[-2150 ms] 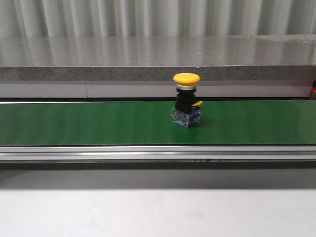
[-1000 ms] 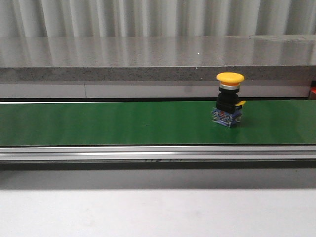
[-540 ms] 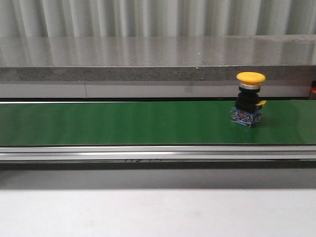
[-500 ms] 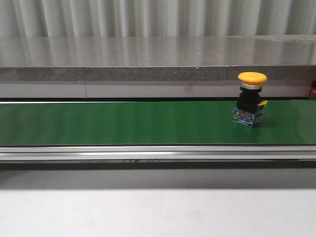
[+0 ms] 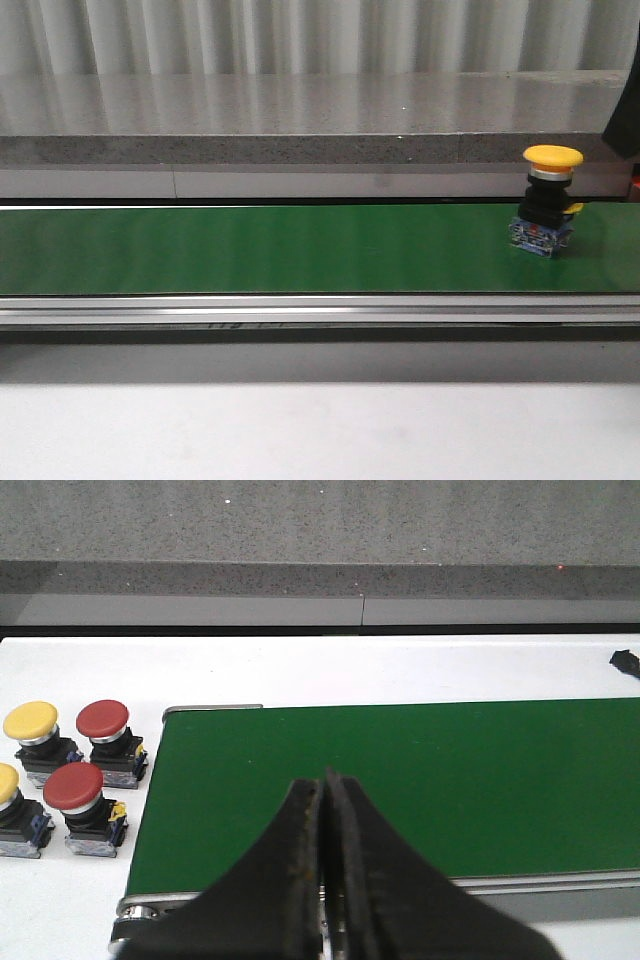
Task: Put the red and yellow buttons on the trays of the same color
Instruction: 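Grasp the yellow button on the belt with the right gripper, then lower the yellow button into the yellow tray and open the right gripper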
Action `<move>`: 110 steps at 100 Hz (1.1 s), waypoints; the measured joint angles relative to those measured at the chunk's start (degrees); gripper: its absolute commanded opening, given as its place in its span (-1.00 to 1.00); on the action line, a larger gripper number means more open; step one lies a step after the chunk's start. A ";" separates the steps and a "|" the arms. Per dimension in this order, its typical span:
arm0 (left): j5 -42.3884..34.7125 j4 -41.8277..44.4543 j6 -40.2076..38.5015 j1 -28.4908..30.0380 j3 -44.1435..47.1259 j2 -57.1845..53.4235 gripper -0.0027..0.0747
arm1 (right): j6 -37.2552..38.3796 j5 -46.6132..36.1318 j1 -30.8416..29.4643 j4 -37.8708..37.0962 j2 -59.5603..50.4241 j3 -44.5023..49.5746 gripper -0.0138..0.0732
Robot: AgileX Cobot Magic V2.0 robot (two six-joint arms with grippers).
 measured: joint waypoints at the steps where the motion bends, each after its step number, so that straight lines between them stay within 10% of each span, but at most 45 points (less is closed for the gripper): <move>1: 0.00 0.00 0.00 0.00 0.00 0.00 -0.98 | 0.00 -0.15 0.10 0.00 0.30 0.00 0.85; 44: 0.00 0.00 0.00 0.00 0.00 0.00 -0.98 | -0.14 -13.20 4.80 0.00 9.68 0.00 0.78; 77: 0.00 0.00 0.00 0.00 0.00 0.00 -0.98 | -0.19 -15.89 4.93 0.00 11.82 0.09 -0.71; 110: 0.00 0.00 0.00 0.00 0.00 0.00 -0.98 | 4.24 -11.02 3.42 -0.27 8.61 0.30 -0.83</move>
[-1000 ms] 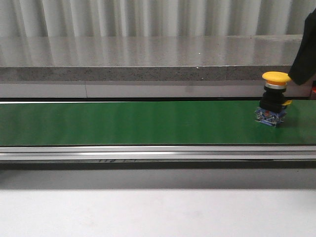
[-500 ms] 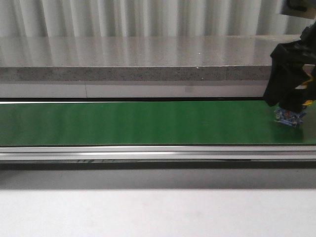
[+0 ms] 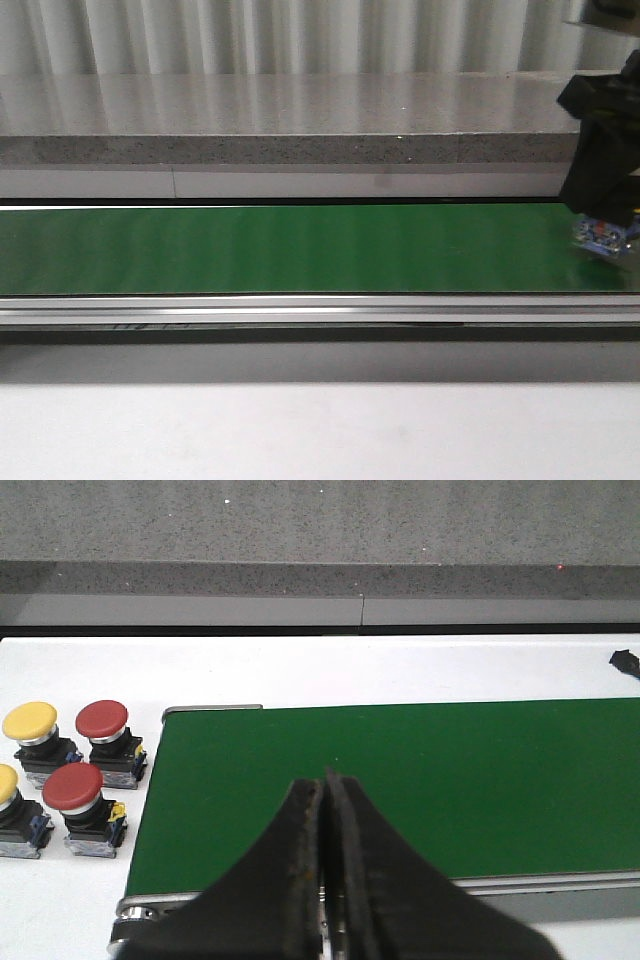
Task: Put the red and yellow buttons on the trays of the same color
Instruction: 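Lower the yellow button into the yellow tray and open the right gripper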
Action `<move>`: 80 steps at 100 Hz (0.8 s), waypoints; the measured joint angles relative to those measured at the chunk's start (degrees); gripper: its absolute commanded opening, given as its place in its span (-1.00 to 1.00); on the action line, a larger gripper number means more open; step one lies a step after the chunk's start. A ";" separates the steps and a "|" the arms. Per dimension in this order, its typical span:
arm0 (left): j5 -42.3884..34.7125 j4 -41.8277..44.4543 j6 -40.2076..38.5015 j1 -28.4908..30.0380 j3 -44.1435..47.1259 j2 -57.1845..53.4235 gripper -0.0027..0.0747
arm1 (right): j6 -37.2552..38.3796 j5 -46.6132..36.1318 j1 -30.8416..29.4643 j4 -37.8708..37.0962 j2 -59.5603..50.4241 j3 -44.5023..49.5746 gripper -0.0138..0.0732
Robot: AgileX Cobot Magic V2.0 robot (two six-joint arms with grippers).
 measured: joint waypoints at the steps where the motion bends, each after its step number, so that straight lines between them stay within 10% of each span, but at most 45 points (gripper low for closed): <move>1: 0.00 0.00 0.00 0.00 0.00 0.00 -0.98 | 0.14 0.02 -0.32 0.00 -0.23 0.00 -0.83; 80: 0.00 0.00 0.00 0.00 0.00 0.00 -0.98 | 16.07 5.98 -34.19 -10.91 -17.53 8.26 -0.83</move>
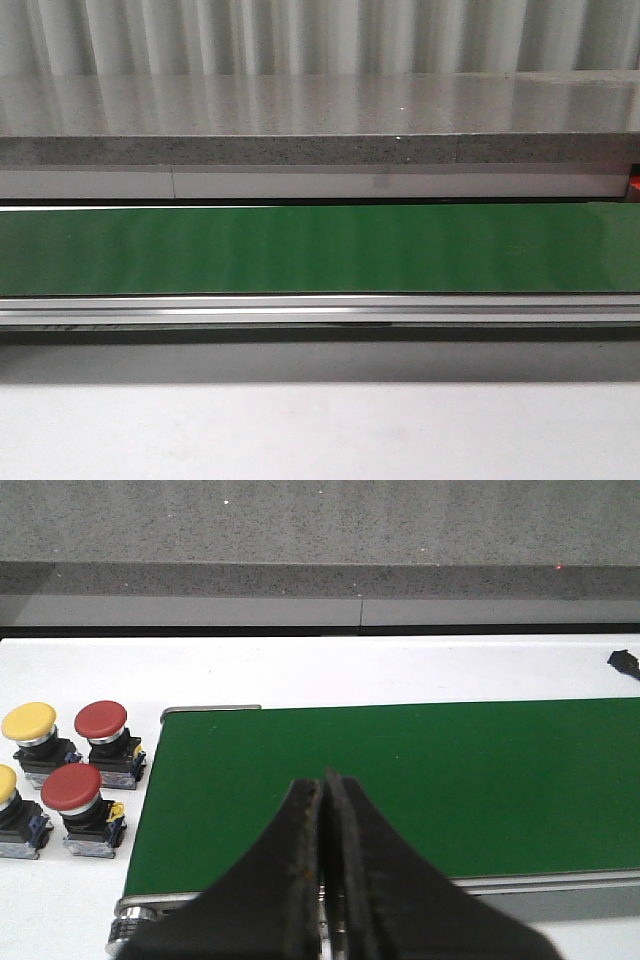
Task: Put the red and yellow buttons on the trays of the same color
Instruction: 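Lower the yellow button into the yellow tray and open the right gripper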
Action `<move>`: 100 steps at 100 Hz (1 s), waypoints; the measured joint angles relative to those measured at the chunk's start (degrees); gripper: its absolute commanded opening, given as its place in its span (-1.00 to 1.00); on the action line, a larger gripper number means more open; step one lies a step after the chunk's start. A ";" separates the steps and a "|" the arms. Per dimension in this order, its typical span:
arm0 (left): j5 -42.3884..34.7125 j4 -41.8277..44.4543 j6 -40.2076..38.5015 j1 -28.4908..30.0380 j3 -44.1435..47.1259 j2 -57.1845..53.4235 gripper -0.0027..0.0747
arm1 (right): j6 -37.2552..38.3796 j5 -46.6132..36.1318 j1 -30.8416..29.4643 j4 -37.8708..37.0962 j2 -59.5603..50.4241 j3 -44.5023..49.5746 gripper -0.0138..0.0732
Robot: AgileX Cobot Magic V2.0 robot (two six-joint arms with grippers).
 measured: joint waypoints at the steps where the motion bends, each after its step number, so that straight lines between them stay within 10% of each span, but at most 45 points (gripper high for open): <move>1: 0.00 0.00 0.00 0.00 0.00 0.00 -0.98 | 0.26 -0.33 -0.17 0.00 -0.11 0.65 -0.83; 100: 0.00 0.00 0.00 0.00 0.00 0.00 -0.98 | 8.03 -24.27 -6.52 -0.25 11.70 15.13 -0.83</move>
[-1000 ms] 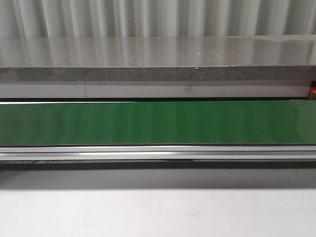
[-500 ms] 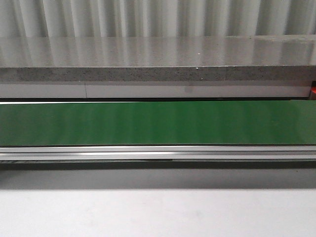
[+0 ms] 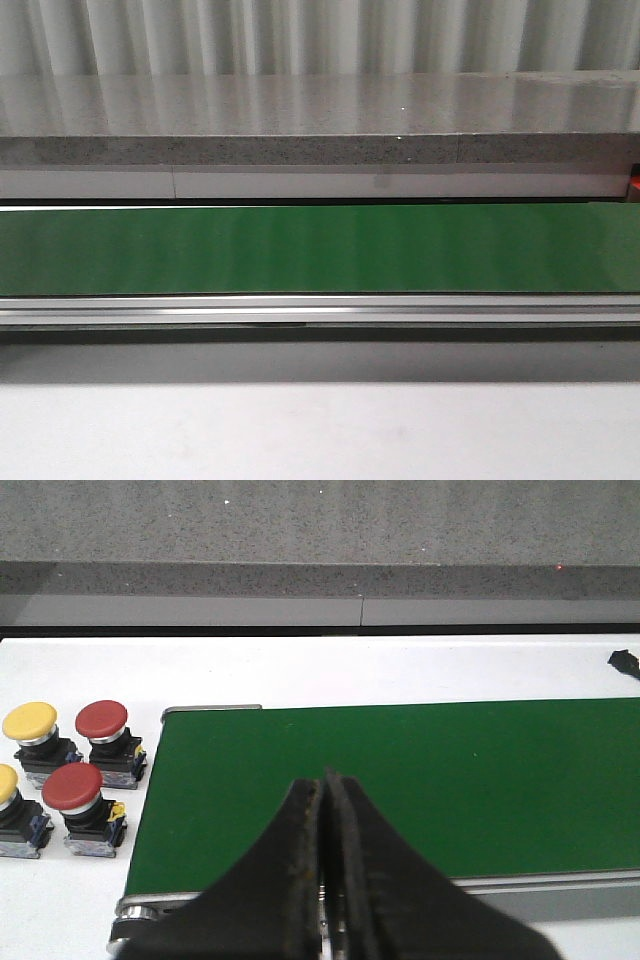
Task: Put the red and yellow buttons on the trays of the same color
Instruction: 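Lower the yellow button into the yellow tray and open the right gripper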
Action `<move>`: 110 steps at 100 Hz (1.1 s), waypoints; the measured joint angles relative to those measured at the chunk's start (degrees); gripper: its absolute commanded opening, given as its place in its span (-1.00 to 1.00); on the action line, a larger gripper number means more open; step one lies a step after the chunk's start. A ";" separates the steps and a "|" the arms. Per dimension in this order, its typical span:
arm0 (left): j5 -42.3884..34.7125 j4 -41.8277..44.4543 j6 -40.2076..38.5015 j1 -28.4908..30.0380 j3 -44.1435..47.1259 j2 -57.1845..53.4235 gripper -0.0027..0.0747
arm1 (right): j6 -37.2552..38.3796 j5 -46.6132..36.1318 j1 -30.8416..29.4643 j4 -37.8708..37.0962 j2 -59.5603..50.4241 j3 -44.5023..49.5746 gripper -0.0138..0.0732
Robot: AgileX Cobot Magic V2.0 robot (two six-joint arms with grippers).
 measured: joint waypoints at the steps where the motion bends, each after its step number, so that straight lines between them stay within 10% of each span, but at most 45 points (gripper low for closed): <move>1: 0.00 0.00 0.00 0.00 0.00 0.00 -0.98 | 0.00 -0.11 0.00 0.00 0.22 0.00 -0.83; 31: 0.00 0.00 0.00 0.00 0.00 0.00 -0.98 | 0.00 -0.78 0.00 0.66 3.06 -0.24 -0.69; 67: 0.00 0.00 0.00 0.00 0.00 0.00 -0.98 | 0.00 4.22 0.00 1.04 2.89 -1.96 0.74; 110: 0.00 0.00 0.00 0.00 0.00 0.00 -0.98 | -0.66 15.86 0.36 1.04 -12.91 -7.71 0.78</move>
